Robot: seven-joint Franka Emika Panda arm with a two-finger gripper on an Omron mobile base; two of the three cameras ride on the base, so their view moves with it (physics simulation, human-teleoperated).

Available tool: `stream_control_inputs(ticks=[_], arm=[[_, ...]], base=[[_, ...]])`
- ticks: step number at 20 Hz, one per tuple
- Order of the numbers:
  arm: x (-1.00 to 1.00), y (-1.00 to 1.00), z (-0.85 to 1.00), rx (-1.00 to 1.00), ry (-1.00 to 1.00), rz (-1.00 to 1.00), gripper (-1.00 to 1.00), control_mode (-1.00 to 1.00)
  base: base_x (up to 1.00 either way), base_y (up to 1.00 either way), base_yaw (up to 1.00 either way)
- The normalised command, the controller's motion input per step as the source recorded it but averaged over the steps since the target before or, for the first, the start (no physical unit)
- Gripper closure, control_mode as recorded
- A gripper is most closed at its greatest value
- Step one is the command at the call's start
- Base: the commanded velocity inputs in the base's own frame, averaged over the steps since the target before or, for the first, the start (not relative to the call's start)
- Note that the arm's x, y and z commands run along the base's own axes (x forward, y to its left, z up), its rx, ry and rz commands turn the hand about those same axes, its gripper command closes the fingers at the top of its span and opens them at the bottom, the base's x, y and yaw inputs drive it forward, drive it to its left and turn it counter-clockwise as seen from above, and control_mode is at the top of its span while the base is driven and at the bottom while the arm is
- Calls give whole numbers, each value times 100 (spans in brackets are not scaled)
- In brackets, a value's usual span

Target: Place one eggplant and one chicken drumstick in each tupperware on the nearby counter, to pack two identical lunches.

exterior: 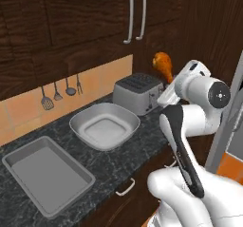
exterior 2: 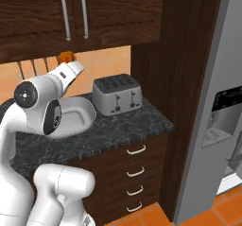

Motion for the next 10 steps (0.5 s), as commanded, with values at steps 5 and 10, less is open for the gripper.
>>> stream_control_inputs(ticks=[5, 10], arm=[[3, 71, -100, -4, 6, -6, 100, -100], [1, 43, -69, 2, 46, 0, 100, -100]], base=[[0, 0, 0], [0, 0, 0]])
